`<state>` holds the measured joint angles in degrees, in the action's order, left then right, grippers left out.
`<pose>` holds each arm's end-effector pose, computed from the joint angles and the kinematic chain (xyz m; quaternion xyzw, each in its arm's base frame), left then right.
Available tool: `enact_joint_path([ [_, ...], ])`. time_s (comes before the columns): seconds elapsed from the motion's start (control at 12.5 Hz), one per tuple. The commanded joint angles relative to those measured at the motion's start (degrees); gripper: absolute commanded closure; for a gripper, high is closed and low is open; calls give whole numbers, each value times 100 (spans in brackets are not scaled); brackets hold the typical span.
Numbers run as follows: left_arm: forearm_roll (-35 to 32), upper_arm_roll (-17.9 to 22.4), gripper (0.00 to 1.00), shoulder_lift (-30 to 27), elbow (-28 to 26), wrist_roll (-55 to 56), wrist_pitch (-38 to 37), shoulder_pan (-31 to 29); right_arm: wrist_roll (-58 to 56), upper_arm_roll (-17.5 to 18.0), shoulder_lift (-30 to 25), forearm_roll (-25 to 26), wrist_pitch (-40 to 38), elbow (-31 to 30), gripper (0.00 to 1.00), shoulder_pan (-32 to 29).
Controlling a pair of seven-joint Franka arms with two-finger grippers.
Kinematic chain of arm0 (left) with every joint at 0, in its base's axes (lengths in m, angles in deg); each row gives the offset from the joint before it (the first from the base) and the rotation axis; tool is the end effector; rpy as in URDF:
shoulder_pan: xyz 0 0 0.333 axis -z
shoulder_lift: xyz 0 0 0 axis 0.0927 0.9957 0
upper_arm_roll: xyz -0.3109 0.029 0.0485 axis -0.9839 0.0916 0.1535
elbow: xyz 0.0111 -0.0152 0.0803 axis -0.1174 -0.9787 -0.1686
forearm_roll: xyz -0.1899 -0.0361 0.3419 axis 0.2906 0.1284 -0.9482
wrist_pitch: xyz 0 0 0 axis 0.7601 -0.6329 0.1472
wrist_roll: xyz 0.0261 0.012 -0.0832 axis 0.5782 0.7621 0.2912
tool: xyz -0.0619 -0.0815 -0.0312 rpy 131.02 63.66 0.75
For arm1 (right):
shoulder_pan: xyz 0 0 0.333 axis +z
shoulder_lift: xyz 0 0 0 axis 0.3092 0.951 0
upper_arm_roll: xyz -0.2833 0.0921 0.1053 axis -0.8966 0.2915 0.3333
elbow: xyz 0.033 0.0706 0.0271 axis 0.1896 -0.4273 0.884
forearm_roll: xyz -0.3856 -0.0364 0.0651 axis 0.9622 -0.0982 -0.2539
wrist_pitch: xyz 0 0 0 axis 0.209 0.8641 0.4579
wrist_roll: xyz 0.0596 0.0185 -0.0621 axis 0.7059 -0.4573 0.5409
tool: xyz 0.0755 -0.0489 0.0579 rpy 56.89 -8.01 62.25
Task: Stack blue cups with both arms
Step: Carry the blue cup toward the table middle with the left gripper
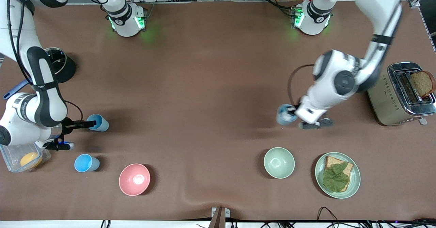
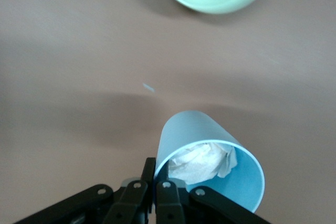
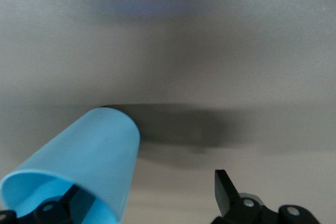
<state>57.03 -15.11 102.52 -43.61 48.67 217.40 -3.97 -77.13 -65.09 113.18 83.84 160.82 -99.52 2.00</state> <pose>0.5658 -0.2611 0.3224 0.9940 0.0925 -0.0318 0.0497 0.6491 -0.1357 0.1969 -0.9793 0.0200 0.1852 0.0795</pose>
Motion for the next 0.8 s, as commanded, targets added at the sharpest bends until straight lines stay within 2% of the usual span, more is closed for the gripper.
enact_joint_path([
  [0.0, 51, 32, 100, 457, 507, 1327, -107, 855, -14, 71, -37, 62, 240, -129, 100, -61],
  [0.32, 25, 32, 100, 1002, 1096, 2526, -89, 1832, 29, 80, -46, 53, 258, -139, 100, -43],
  [0.72, -37, 67, 100, 1293, 1080, 3142, 481, 2632, 301, 97, -291, 53, -92, -95, 100, 185],
])
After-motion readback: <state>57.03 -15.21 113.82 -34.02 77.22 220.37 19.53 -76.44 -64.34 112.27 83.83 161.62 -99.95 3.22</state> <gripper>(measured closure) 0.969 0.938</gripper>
